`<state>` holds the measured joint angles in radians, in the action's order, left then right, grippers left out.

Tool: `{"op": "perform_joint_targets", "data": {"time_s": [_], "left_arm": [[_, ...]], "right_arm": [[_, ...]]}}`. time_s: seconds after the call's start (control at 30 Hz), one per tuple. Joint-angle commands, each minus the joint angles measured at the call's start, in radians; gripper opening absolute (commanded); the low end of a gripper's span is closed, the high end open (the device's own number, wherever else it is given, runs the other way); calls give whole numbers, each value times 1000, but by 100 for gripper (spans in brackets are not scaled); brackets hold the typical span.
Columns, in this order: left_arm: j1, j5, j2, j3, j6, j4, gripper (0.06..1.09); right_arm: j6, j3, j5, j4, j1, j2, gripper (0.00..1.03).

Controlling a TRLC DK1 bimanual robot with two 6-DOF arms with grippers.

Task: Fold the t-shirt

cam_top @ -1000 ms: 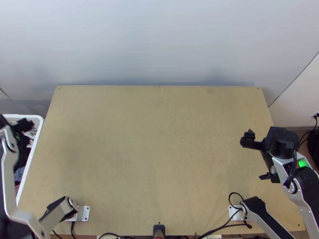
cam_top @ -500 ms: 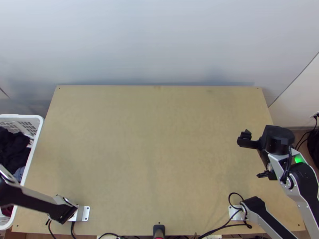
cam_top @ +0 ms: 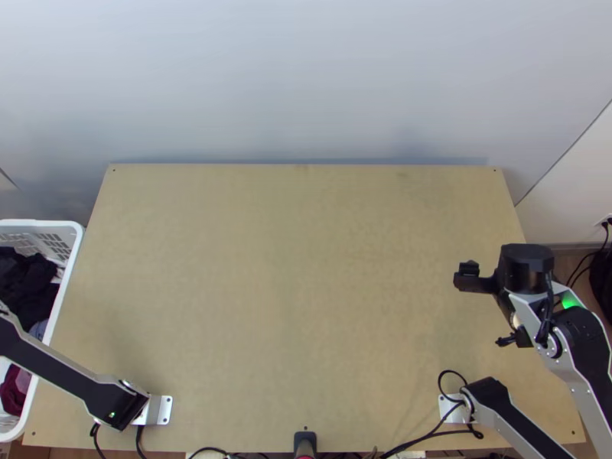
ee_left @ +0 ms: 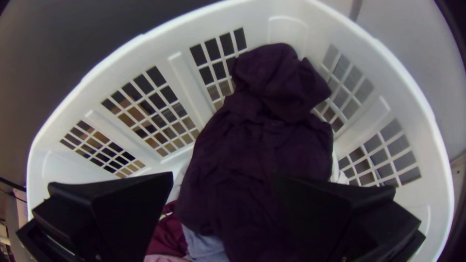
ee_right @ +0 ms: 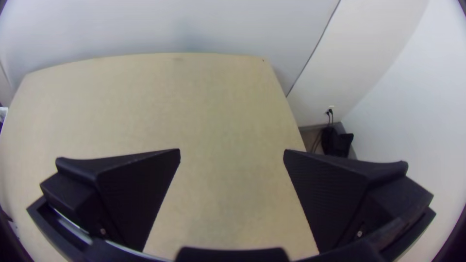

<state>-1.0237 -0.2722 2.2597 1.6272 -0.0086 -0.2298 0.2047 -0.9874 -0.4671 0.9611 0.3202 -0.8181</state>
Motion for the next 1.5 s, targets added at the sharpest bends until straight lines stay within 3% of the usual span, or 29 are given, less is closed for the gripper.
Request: {"op": "perform_joint_targets", "data": {"time_s": [0.0, 0.13, 0.43, 0.53, 0.57, 0.63, 0.67, 0.7, 0.73, 0.9, 1.1, 1.3, 1.47], "left_arm": [[-1, -1, 228, 188, -37, -42, 104], [7, 2, 339, 321, -41, -118, 104], [28, 4, 494, 523, -56, -232, 103], [27, 8, 515, 551, -67, -240, 92], [27, 11, 526, 562, -64, -244, 83], [27, 42, 544, 588, -53, -261, 39], [27, 59, 548, 594, -48, -261, 23], [25, 62, 551, 597, -48, -261, 12], [24, 70, 551, 596, -51, -267, 10], [20, 97, 500, 586, -71, -318, 10], [13, 206, 311, 562, -114, -421, 10], [14, 366, 26, 497, -149, -556, 10], [28, 429, -218, 468, -160, -605, 10]], "right_arm": [[-1, 1, -8, 48, 3, -6, 99], [47, 3, -5, 91, 3, -13, 99], [53, -19, -5, 113, 2, -46, 99], [55, -31, -5, 113, 3, -56, 99], [55, -33, -5, 113, 3, -61, 99], [55, -39, -5, 113, -1, -65, 99], [55, -40, -5, 113, -3, -69, 99], [55, -40, -5, 113, -4, -72, 99], [55, -40, -5, 113, -4, -72, 99], [55, -43, -5, 111, -6, -81, 99], [55, -105, -5, 102, -4, -110, 99], [65, -234, -2, 100, 2, -153, 99], [65, -280, -1, 102, 3, -144, 99]]}}
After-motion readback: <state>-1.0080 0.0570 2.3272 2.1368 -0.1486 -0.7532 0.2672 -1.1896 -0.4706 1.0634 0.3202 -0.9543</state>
